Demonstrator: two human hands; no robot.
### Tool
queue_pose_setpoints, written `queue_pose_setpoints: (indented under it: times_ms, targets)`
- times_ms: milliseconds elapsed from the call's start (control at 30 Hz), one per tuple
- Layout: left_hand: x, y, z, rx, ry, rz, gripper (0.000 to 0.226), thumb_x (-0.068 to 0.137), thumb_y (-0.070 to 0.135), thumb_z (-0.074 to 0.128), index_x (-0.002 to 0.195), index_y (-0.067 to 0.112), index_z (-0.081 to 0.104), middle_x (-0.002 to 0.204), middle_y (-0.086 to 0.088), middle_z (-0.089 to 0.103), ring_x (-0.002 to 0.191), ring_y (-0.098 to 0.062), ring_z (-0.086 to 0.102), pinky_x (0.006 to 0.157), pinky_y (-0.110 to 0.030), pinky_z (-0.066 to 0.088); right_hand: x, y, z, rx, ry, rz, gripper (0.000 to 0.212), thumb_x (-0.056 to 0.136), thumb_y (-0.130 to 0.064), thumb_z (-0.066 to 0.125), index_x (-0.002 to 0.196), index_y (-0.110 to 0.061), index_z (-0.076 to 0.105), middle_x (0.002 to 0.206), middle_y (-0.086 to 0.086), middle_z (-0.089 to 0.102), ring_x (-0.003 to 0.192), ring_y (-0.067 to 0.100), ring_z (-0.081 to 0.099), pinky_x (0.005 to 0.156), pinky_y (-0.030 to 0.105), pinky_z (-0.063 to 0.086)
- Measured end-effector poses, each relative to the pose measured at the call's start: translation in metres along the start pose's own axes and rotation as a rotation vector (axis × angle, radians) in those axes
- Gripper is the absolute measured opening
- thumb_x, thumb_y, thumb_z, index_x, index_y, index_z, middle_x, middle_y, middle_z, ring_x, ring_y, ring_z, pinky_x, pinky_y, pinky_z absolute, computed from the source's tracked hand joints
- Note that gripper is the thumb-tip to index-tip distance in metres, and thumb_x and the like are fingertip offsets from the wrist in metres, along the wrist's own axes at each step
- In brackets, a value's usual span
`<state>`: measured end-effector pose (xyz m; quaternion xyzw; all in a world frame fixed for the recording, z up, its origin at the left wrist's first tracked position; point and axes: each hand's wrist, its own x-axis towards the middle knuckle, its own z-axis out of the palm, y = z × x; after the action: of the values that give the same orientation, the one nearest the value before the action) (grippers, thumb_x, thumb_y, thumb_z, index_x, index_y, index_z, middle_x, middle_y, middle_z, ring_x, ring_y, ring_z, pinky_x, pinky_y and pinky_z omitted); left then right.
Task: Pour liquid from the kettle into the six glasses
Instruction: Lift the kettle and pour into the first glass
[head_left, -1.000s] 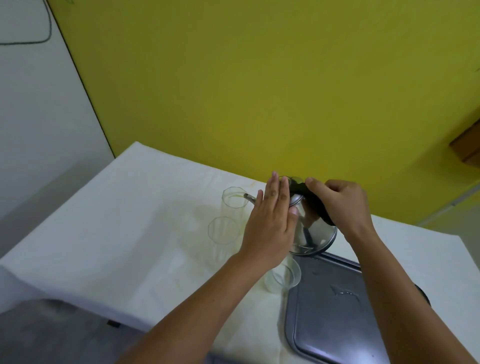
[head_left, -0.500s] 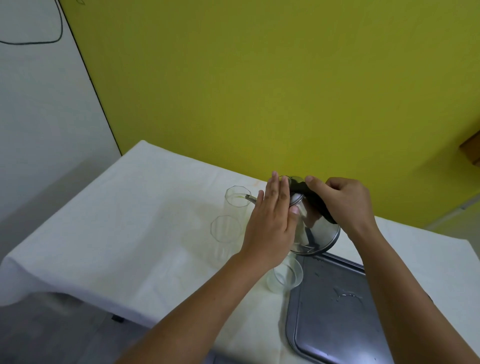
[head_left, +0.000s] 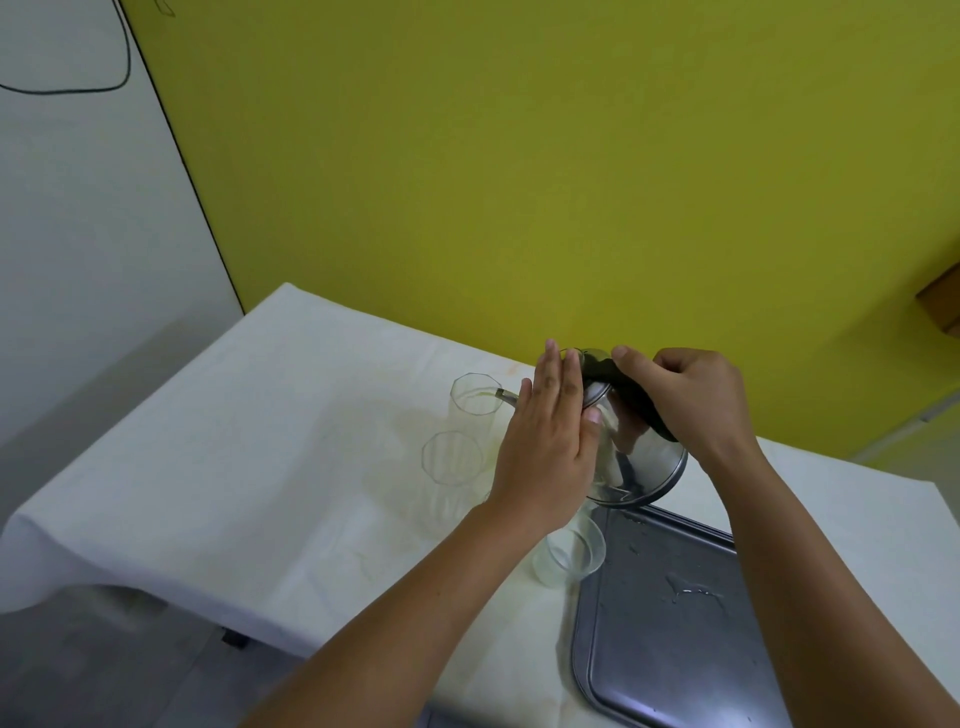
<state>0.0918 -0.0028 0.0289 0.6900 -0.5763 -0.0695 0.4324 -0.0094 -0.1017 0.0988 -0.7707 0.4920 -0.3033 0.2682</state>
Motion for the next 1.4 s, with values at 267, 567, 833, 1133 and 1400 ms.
queue_pose_setpoints:
  times_ms: [267,567,833,1133,1400]
  targets:
    - [0.0,0.0,0.004,0.009,0.012,-0.008,0.058,0.097,0.034,0.016,0.147,0.012,-0.002,0.151,0.0,-0.017,0.14,-0.007,-0.016,0.113,-0.026,-0.008,0.002,0.001,0.001,-0.011,-0.009,0.006,0.06,0.08,-0.052,0.068,0.051,-0.004,0.047,0.044,0.005,0.036,0.048,0.022,0.035,0.051,0.03,0.028]
    - [-0.004,-0.003,0.003,0.011,0.019,-0.022,0.056,0.099,0.032,0.019,0.147,0.009,0.001,0.152,-0.003,-0.014,0.14,-0.007,-0.016,0.114,-0.029,-0.005,-0.004,-0.006,0.003,-0.056,-0.007,-0.02,0.058,0.082,-0.051,0.067,0.051,-0.007,0.044,0.044,0.005,0.034,0.048,0.022,0.032,0.051,0.032,0.026]
    - [-0.005,0.001,-0.002,-0.014,0.022,-0.038,0.055,0.102,0.024,0.028,0.148,0.01,0.002,0.155,-0.005,-0.012,0.139,-0.006,-0.015,0.114,-0.028,-0.005,-0.004,-0.01,0.002,-0.084,-0.017,-0.034,0.058,0.081,-0.052,0.066,0.048,-0.011,0.042,0.029,-0.005,0.035,0.044,0.018,0.034,0.047,0.031,0.025]
    - [-0.006,0.002,-0.003,-0.01,0.028,-0.033,0.056,0.1,0.028,0.024,0.147,0.012,-0.001,0.153,-0.002,-0.014,0.14,-0.006,-0.014,0.113,-0.026,-0.005,-0.004,-0.012,0.0,-0.116,-0.001,-0.069,0.059,0.081,-0.053,0.066,0.048,-0.011,0.04,0.041,0.003,0.034,0.047,0.021,0.033,0.048,0.032,0.025]
    - [-0.006,0.004,-0.003,-0.022,0.04,-0.032,0.056,0.101,0.025,0.027,0.147,0.011,0.0,0.152,0.0,-0.015,0.141,-0.008,-0.011,0.113,-0.025,-0.005,-0.005,-0.015,-0.002,-0.134,0.007,-0.092,0.06,0.081,-0.052,0.066,0.047,-0.011,0.038,0.044,0.004,0.033,0.048,0.021,0.032,0.049,0.032,0.025]
